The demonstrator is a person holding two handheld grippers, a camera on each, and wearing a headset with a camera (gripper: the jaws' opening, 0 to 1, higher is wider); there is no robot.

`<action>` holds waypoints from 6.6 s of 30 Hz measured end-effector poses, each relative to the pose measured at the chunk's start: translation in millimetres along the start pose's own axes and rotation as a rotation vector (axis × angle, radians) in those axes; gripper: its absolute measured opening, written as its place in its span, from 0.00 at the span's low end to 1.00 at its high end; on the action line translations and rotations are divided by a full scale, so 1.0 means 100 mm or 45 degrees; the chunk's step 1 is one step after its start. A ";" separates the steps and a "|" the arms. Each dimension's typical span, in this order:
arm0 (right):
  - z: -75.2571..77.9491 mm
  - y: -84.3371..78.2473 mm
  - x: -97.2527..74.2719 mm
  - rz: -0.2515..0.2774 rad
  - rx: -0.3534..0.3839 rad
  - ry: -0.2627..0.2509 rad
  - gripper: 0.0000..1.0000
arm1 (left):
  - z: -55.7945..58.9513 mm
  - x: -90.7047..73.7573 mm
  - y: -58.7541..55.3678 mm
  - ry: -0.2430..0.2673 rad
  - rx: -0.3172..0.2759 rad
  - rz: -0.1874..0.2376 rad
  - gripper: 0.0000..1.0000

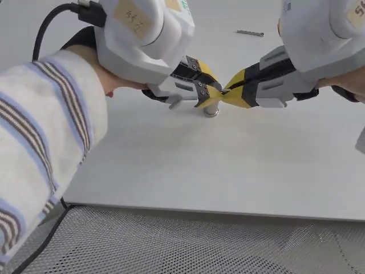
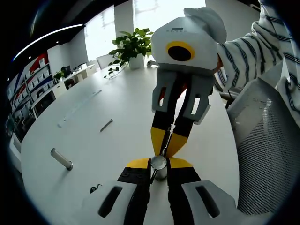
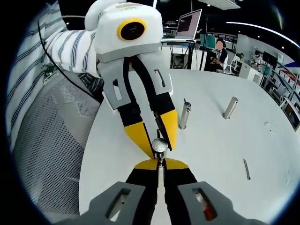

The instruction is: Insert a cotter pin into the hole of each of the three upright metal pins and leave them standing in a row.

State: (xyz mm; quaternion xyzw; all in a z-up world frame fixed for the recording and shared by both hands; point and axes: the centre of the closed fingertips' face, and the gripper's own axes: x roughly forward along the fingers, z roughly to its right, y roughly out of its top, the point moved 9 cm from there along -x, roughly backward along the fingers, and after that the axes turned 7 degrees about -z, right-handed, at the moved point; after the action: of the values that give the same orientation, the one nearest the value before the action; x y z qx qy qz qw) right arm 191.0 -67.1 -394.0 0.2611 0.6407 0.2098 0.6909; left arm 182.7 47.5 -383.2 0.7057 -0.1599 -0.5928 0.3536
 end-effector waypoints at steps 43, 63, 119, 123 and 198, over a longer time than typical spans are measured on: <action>0.03 -0.05 -0.14 0.015 0.003 -0.038 0.00 | 0.02 -0.03 -0.09 -0.005 -0.199 0.177 0.18; -0.03 0.01 -0.13 0.022 0.117 -0.011 0.25 | 0.18 -0.36 -0.57 0.098 -0.404 0.275 0.95; 0.44 0.30 0.05 -0.047 -0.085 0.035 0.08 | 0.34 -0.64 -0.98 0.224 -0.452 0.077 0.99; 0.50 0.28 0.06 -0.040 -0.085 0.049 0.08 | 0.34 -0.67 -0.97 0.238 -0.475 0.093 0.99; -0.09 -0.20 -0.86 0.397 0.510 -0.217 0.75 | 0.38 -1.07 -0.70 0.380 -0.649 0.320 0.98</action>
State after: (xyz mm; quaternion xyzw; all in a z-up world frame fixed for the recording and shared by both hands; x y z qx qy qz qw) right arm 172.9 -135.2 -340.6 0.5049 0.5611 0.1600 0.6361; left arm 107.1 153.8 -356.3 0.6482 -0.0384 -0.4553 0.6092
